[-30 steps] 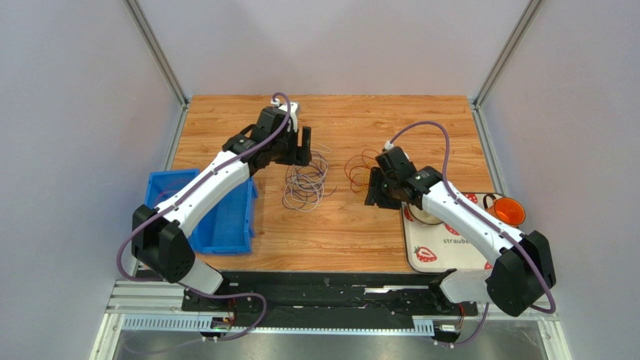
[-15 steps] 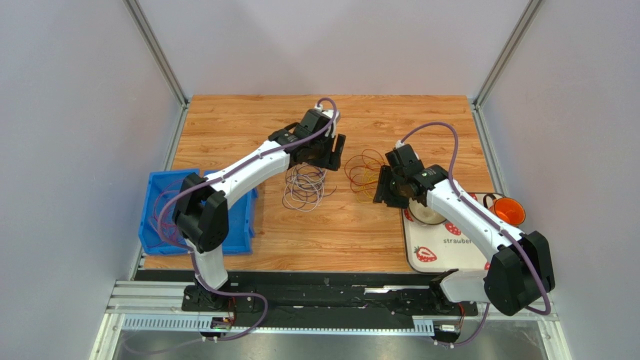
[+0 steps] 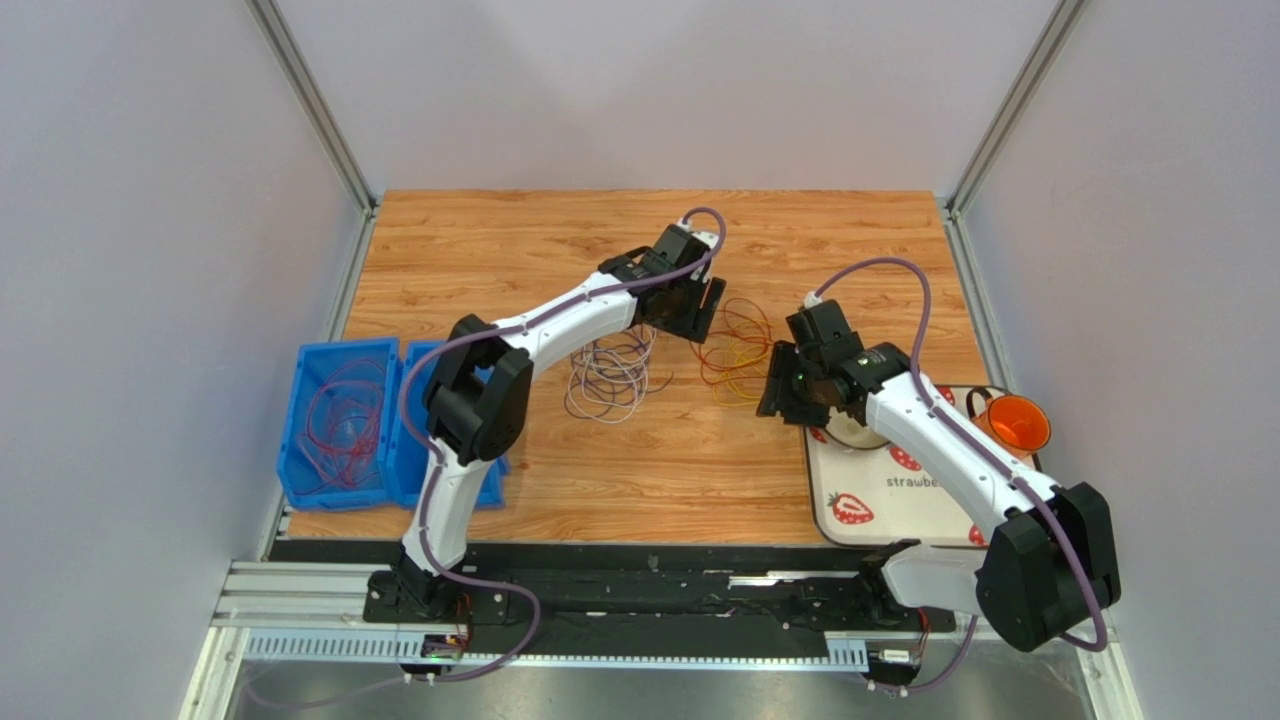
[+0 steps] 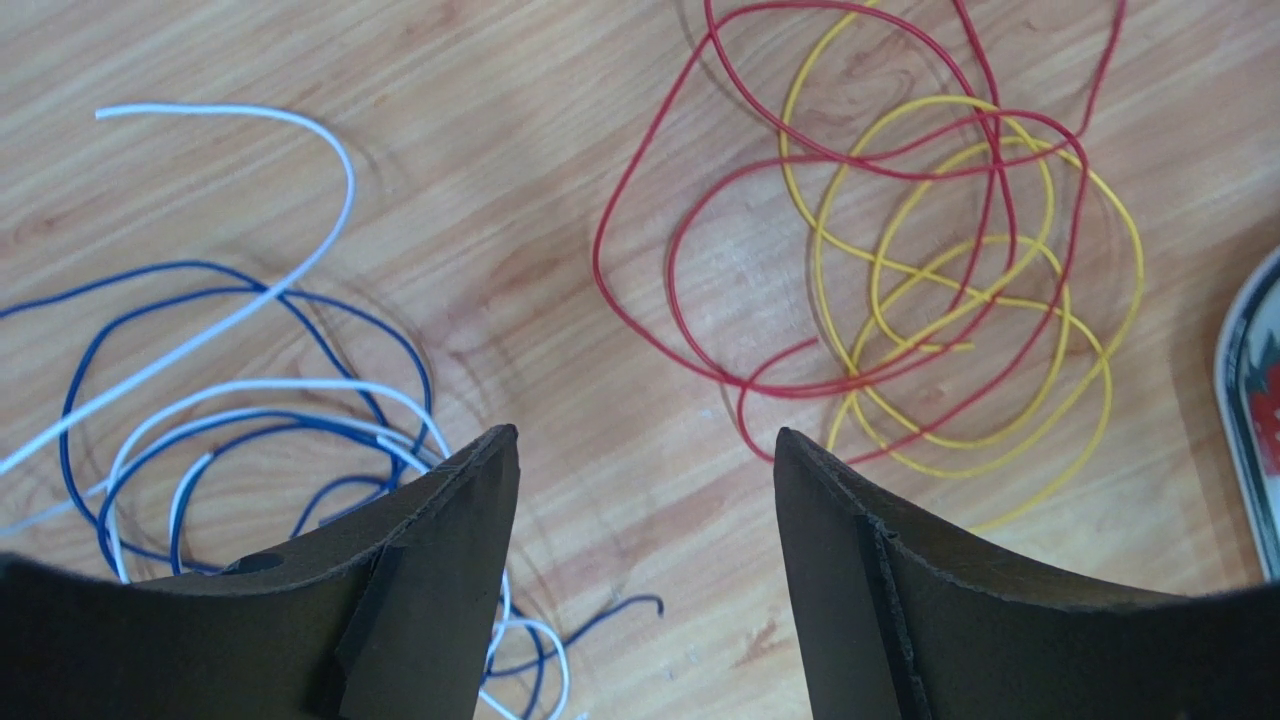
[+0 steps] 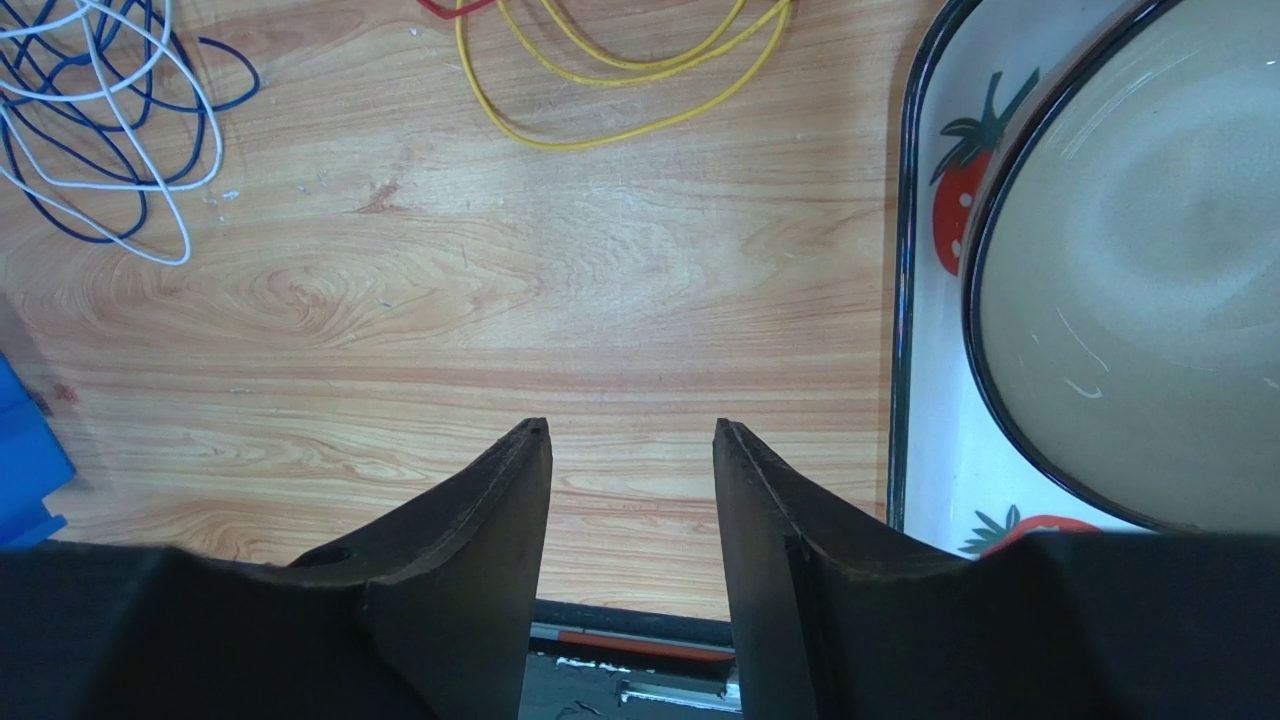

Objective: Untangle the cables
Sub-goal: Pick up the cable at the center of the board.

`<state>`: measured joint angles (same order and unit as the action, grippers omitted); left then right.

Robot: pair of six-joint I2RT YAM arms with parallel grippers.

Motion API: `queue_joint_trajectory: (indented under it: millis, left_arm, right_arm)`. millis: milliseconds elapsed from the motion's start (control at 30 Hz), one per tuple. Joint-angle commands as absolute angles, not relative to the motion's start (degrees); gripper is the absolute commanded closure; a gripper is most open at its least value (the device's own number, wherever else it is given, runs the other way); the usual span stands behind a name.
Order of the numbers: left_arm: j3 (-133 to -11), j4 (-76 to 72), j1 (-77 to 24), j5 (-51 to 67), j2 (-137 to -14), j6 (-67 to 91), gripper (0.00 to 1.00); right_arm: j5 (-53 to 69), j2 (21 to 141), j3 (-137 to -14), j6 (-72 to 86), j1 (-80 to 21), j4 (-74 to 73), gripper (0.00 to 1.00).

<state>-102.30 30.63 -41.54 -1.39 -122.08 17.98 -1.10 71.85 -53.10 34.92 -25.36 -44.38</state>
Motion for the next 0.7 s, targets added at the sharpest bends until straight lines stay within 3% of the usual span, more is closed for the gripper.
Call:
queue_joint_trajectory:
  millis: [0,667]
  left_arm:
    - [-108.9,31.1,-41.7,-2.5,-126.0,14.2,0.29]
    - [-125.9,37.1,-41.1,-0.5,-140.2,14.7,0.32]
  right_arm:
    - [1.2,69.6,-52.0,33.3,-24.6,-42.5,0.52]
    - [4.0,70.5,-50.2,31.1,-23.1,-40.2,0.52]
